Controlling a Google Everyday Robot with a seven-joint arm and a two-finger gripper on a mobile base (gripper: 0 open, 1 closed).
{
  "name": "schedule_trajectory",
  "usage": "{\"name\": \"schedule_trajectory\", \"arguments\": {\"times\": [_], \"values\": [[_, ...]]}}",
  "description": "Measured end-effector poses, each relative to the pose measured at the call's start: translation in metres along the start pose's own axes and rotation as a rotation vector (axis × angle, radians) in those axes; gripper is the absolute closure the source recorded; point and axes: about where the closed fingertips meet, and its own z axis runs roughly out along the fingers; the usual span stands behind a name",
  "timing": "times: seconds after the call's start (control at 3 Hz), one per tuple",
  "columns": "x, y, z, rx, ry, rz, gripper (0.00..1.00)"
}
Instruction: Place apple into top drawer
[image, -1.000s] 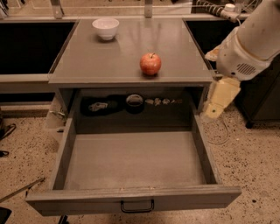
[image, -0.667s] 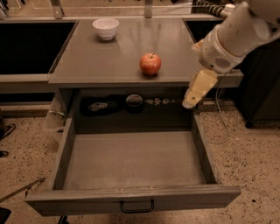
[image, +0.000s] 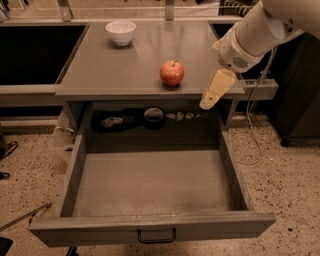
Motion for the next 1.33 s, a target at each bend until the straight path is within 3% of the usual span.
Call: {"name": "schedule_trajectory", "arguments": {"times": [0.33,1.33], "values": [[-0.008,-0.015,0.005,0.021,-0.013,-0.004,0.00],[-0.005,-0.110,0.043,0.088,-0.095,0.058,0.00]]}}
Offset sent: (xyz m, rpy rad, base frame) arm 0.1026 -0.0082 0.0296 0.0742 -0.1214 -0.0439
